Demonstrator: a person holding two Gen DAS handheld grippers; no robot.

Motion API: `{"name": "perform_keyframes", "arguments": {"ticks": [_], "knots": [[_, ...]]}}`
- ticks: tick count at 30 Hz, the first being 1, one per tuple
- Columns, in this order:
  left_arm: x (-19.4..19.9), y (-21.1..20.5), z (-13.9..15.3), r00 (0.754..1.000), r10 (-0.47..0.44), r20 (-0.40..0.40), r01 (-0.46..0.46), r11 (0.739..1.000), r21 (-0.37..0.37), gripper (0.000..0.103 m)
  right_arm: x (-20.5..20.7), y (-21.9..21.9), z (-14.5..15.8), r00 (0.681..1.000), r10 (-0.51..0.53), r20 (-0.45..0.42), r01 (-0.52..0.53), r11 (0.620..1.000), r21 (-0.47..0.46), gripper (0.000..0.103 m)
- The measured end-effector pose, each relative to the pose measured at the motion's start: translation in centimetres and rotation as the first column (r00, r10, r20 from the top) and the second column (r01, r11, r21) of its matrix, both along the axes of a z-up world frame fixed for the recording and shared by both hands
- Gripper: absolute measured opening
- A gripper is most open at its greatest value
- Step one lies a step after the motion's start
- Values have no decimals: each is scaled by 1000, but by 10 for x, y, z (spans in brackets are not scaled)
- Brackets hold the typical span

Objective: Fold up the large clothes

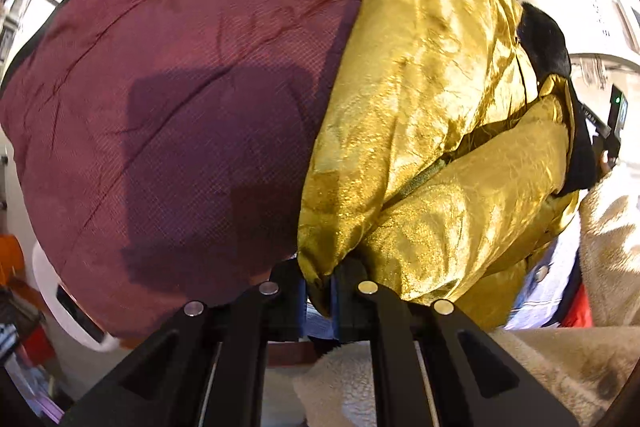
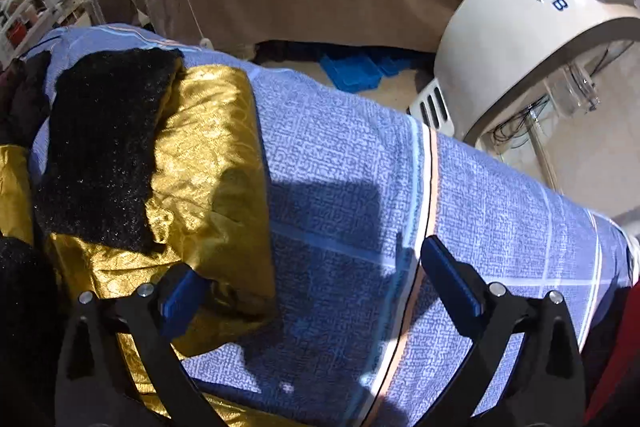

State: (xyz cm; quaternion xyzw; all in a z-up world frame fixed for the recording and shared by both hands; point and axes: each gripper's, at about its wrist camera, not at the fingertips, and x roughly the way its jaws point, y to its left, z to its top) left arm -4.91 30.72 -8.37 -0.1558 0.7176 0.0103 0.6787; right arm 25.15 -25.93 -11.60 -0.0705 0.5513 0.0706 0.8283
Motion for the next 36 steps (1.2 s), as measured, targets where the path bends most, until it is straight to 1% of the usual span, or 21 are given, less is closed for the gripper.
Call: {"name": "perform_keyframes", "arguments": {"ticks": [1, 2, 3, 4, 5, 7, 8, 9, 10, 12, 15, 20, 23, 26, 27, 29, 30, 31, 33, 34, 36], "knots": [[-1, -3, -3, 1000, -1, -4, 1, 1000, 3, 8, 4, -2, -8, 998, 12, -62, -7, 997, 76, 98], [-1, -9, -7, 1000, 1, -11, -1, 1000, 6, 8, 10, -2, -16, 993, 18, -115, -3, 992, 125, 98], [1, -9, -9, 1000, 6, -16, -5, 1000, 7, 8, 13, 0, -22, 989, 21, -144, 1, 988, 153, 98], [4, -10, -11, 1000, 8, -17, -8, 1000, 9, 8, 13, 4, -25, 987, 34, -158, -5, 983, 182, 84], [6, -13, -11, 1000, 7, -14, -7, 1000, 11, 8, 14, 11, -28, 983, 57, -174, -18, 975, 220, 66], [7, -18, -9, 1000, -3, 4, 3, 1000, 24, 7, 17, 28, -28, 979, 84, -188, -38, 971, 237, 19], [9, -22, -9, 1000, -14, 12, 14, 999, 30, 7, 18, 28, -27, 974, 86, -209, -18, 952, 306, 10], [13, -27, -8, 999, -30, 18, 29, 998, 46, 6, 20, 25, -28, 969, 66, -238, 26, 932, 361, 9], [16, -32, -7, 999, -41, 21, 39, 998, 57, 6, 17, 23, -26, 968, 44, -248, 58, 919, 390, 8], [24, -40, 0, 996, -66, 52, 62, 996, 67, 6, 10, 12, -11, 970, 0, -244, 120, 871, 476, 6], [37, -46, 18, 989, -106, 107, 99, 993, 68, 6, -7, -15, 20, 975, -73, -208, 183, 792, 582, 5], [65, -50, 43, 966, -191, 177, 183, 981, 60, 6, -58, -81, 80, 967, -218, -135, 250, 691, 678, 5], [91, -61, 55, 949, -231, 213, 226, 973, 48, 6, -100, -128, 122, 938, -338, -80, 291, 639, 712, 5], [121, -78, 80, 916, -272, 294, 279, 960, 18, 6, -143, -177, 175, 885, -466, 2, 310, 593, 743, 5], [132, -81, 89, 905, -281, 321, 295, 955, 4, 6, -158, -194, 194, 860, -508, 36, 311, 579, 753, 5], [152, -89, 107, 878, -298, 374, 330, 944, -21, 6, -190, -230, 233, 797, -595, 108, 315, 561, 765, 5], [164, -99, 113, 862, -317, 395, 356, 934, -28, 6, -204, -246, 250, 764, -630, 139, 323, 560, 763, 5], [175, -109, 115, 848, -342, 405, 384, 923, -23, 6, -213, -264, 263, 740, -653, 162, 334, 566, 754, 5], [199, -131, 111, 825, -400, 400, 426, 904, 27, 6, -240, -283, 282, 696, -689, 200, 386, 594, 706, 5], [208, -135, 106, 821, -419, 388, 440, 897, 37, 6, -253, -294, 284, 670, -714, 204, 411, 585, 699, 5], [234, -143, 87, 839, -434, 329, 450, 892, 28, 7, -278, -317, 285, 614, -765, 193, 455, 543, 705, 5]]}}
